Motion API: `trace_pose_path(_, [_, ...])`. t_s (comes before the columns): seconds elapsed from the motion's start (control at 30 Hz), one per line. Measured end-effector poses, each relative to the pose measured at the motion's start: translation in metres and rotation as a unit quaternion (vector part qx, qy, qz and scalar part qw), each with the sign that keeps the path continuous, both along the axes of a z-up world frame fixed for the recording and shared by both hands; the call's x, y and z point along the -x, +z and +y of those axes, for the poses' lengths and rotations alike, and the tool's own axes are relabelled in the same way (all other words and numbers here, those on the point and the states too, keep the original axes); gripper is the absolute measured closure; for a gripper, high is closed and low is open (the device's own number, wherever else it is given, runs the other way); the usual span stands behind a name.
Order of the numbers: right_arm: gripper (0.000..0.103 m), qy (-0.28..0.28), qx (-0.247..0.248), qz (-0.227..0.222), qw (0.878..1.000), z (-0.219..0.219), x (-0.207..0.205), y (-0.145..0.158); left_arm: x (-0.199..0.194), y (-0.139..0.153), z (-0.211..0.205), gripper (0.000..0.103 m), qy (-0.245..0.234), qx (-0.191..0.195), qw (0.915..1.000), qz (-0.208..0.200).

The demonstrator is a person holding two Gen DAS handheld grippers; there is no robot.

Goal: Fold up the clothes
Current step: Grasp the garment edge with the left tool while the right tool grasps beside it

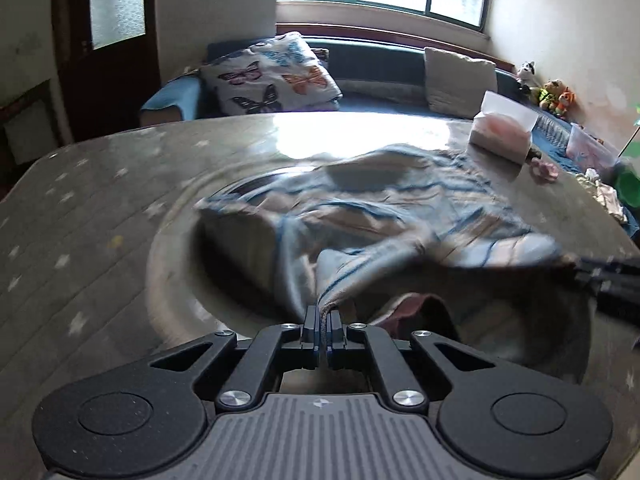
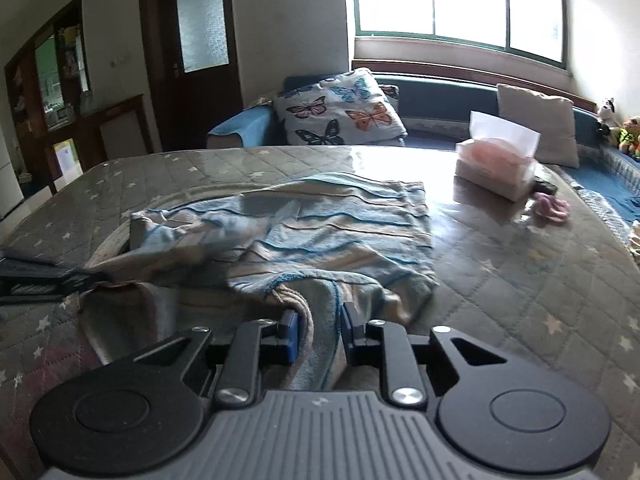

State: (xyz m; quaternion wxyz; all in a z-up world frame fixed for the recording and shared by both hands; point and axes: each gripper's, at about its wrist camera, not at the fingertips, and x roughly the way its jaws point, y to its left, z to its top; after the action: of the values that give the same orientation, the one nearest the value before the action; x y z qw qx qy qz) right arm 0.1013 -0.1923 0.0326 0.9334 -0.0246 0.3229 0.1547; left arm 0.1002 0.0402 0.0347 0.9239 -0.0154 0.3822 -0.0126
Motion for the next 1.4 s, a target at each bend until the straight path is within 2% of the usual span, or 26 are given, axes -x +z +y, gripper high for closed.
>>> trace_pose_path(0.13, [0.079, 0.018, 0.021, -0.004, 1.0, 0.006, 0.01, 0.006, 0.02, -0.008, 0.008, 0.099, -0.001, -0.013, 0.9998, 0.013])
trace_pose_path(0.27, [0.065, 0.042, 0.045, -0.024, 0.998, 0.022, 0.021, 0.015, 0.027, -0.002, 0.008, 0.095, -0.013, -0.022, 0.9997, 0.002])
trace_pose_path(0.4, [0.063, 0.07, 0.064, -0.048, 0.994, 0.043, 0.023, 0.024, 0.029, 0.012, 0.001, 0.094, -0.033, -0.035, 0.9984, -0.029])
trace_pose_path(0.57, [0.064, 0.099, 0.1, -0.029, 0.99, 0.065, 0.004, 0.015, 0.02, 0.02, -0.012, 0.093, -0.06, -0.049, 0.9955, -0.055])
trace_pose_path(0.67, [0.064, 0.117, 0.123, -0.009, 0.985, 0.075, -0.007, 0.001, 0.012, 0.024, -0.022, 0.087, -0.075, -0.062, 0.9932, -0.065])
trace_pose_path(0.73, [0.064, 0.124, 0.134, 0.002, 0.983, 0.078, -0.011, -0.007, 0.009, 0.029, -0.026, 0.072, -0.08, -0.064, 0.9918, -0.076])
trace_pose_path(0.8, [0.065, 0.129, 0.143, 0.01, 0.981, 0.079, -0.014, -0.013, 0.006, 0.031, -0.031, 0.07, -0.097, -0.064, 0.9899, -0.081])
trace_pose_path(1.13, [0.066, 0.126, 0.109, 0.038, 0.985, 0.068, -0.028, -0.029, -0.021, -0.005, -0.069, 0.07, -0.182, -0.095, 0.978, -0.04])
trace_pose_path(1.27, [0.078, 0.118, 0.086, 0.043, 0.988, 0.064, -0.035, -0.029, -0.026, -0.017, -0.08, 0.07, -0.205, -0.113, 0.9717, -0.032])
trace_pose_path(1.4, [0.088, 0.109, 0.058, 0.045, 0.991, 0.057, -0.036, -0.027, -0.032, -0.027, -0.084, 0.07, -0.21, -0.125, 0.9696, -0.019])
